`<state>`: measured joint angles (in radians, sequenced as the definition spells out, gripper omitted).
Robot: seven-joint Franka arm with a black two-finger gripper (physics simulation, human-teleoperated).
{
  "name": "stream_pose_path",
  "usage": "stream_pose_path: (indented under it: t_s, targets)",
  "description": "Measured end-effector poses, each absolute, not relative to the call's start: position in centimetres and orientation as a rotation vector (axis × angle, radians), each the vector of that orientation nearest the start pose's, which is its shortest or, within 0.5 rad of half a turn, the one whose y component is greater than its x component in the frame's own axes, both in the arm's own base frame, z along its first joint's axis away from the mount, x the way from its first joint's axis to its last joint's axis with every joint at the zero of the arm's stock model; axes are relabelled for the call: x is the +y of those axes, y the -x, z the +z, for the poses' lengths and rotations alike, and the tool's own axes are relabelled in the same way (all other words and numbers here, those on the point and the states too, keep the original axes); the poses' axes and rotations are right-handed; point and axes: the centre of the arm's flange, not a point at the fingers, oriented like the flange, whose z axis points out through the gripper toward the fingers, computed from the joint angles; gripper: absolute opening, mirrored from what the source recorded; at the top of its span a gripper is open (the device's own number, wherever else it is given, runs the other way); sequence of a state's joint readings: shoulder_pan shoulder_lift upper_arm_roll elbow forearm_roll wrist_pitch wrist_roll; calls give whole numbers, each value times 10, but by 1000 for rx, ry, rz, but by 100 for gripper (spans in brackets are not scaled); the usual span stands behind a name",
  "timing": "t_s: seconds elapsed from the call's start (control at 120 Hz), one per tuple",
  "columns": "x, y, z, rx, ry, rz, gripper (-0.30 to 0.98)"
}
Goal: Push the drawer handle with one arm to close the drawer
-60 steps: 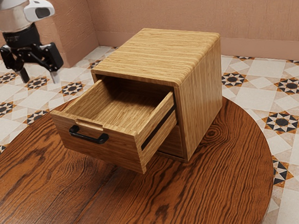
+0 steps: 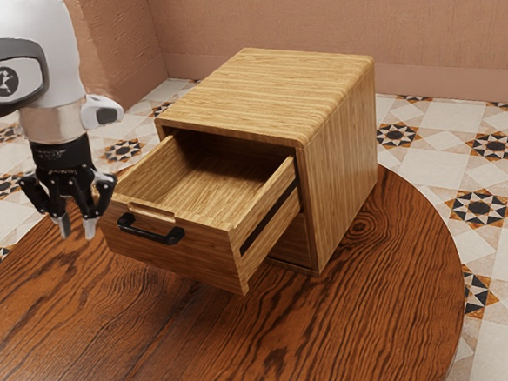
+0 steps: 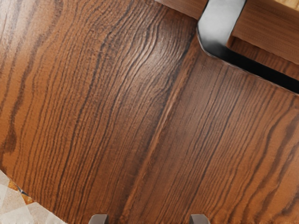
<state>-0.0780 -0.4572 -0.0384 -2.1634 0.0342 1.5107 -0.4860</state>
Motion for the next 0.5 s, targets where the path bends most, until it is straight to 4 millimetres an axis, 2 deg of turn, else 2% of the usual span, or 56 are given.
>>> stream_pose_path:
  t_s: [0.058, 0.208, 0.367, 0.5]
  targets:
    - [-45, -386, 544, -534, 2980, 245, 4]
    - [-52, -387, 515, -368, 3035, 132, -4]
    - [-79, -390, 513, -149, 3068, -70, -8]
    - [-80, -382, 507, -58, 3079, -187, -9]
